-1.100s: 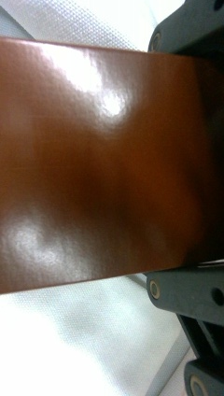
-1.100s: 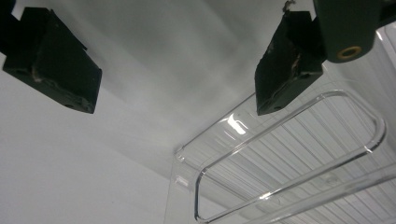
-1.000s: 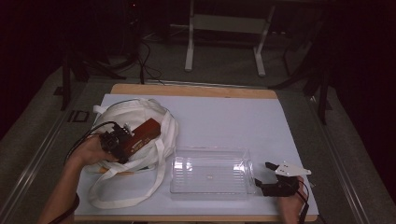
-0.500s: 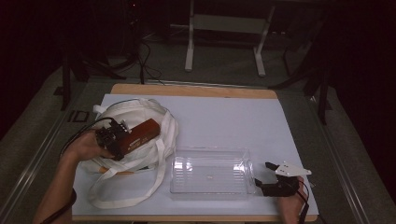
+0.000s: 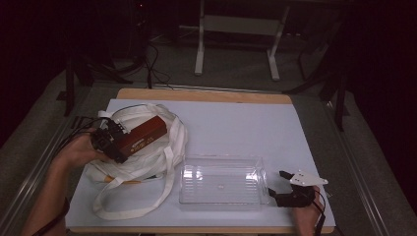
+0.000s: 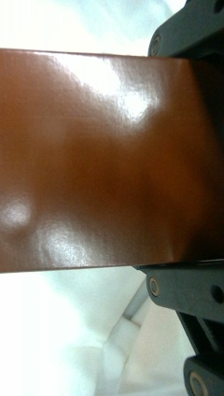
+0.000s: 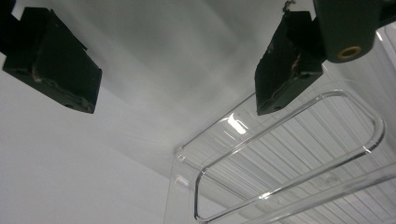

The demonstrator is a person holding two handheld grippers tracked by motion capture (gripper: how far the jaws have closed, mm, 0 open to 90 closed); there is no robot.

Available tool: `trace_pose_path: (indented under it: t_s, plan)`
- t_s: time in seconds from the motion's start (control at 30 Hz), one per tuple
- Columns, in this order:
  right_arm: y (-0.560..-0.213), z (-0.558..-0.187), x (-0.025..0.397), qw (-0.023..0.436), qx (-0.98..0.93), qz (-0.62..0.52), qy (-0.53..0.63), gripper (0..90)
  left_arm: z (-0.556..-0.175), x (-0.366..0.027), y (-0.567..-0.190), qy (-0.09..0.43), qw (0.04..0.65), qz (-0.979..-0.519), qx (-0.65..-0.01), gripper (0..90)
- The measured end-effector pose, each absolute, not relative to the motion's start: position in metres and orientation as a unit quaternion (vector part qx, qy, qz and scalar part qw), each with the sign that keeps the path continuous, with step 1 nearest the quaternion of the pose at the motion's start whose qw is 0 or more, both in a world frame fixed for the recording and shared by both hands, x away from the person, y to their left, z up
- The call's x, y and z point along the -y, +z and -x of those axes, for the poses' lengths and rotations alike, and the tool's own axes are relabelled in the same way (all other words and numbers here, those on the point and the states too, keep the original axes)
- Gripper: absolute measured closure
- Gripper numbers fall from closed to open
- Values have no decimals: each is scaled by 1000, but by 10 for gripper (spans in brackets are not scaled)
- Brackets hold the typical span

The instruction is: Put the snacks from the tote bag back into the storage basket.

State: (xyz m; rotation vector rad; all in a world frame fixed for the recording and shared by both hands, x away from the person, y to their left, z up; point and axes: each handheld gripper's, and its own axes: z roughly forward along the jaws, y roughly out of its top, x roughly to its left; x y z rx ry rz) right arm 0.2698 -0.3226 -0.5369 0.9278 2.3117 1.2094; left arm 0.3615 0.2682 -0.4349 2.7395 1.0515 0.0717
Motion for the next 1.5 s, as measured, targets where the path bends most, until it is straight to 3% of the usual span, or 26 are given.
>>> trace_pose_path:
  t_s: [0.43,1.5]
  plan:
    - [-537,-270,322,186,-820,-329,430,148,-348,-255,-403,67,117,-945,-298,432]
    - [-537,-270,322,185,-821,-328,430,148,-320,-199,-381,73,132,-974,-167,432]
